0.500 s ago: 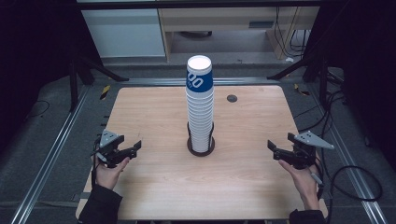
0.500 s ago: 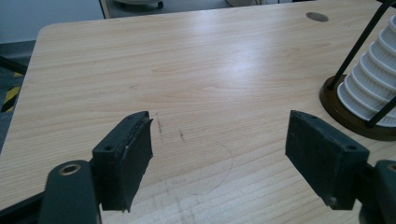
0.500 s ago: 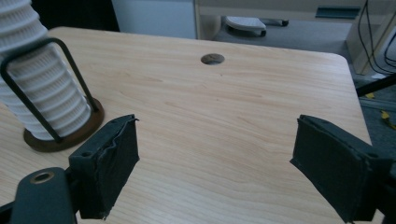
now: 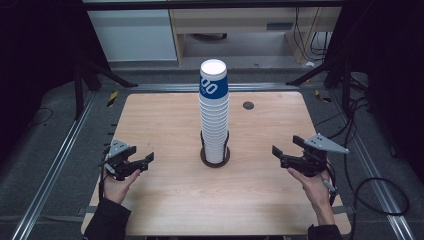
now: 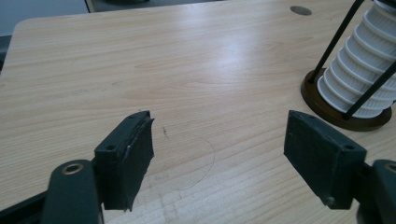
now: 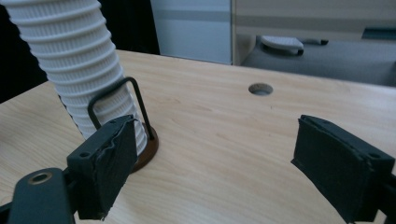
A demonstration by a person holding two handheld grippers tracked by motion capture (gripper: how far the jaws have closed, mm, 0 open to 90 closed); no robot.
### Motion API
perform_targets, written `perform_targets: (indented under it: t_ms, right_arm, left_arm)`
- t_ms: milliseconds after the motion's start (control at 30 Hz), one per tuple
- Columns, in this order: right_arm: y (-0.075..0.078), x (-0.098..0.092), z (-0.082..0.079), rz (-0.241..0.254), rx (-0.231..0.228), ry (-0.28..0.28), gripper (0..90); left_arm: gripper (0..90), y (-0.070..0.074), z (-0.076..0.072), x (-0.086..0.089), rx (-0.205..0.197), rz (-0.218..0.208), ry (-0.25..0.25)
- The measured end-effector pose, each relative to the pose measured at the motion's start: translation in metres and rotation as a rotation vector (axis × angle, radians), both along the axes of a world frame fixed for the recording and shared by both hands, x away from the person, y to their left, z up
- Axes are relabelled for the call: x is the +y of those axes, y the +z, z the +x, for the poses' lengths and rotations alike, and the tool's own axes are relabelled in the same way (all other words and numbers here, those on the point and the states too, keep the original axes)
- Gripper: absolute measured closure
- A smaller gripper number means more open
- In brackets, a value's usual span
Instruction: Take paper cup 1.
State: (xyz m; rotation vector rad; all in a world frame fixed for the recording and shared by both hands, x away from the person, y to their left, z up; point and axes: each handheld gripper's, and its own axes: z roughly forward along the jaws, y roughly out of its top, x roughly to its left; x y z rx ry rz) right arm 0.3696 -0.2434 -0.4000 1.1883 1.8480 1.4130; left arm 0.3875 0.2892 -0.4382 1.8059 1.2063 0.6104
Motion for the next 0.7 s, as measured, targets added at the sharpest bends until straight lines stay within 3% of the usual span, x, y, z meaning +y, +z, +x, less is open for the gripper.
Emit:
perform_targets:
  t_ms: [300, 433, 600, 700]
  right_arm:
    - [0.027, 0.017, 0.01, 0.012, -0.055, 0.046, 11.8]
    - [0.044, 0.025, 0.011, 0.018, -0.105, 0.063, 11.7]
    - [0.066, 0.033, 0.013, 0.067, -0.15, 0.093, 10.5]
    - [0.077, 0.039, 0.015, 0.064, -0.176, 0.107, 10.0]
  left_arm:
    - [21.7, -0.002, 0.001, -0.002, 0.018, 0.019, -0.01]
    - [21.5, -0.002, 0.002, -0.001, 0.02, 0.02, -0.009]
    - [22.5, -0.002, 0.002, -0.002, 0.028, 0.025, -0.016]
    - [22.6, -0.003, 0.003, -0.002, 0.033, 0.032, -0.018]
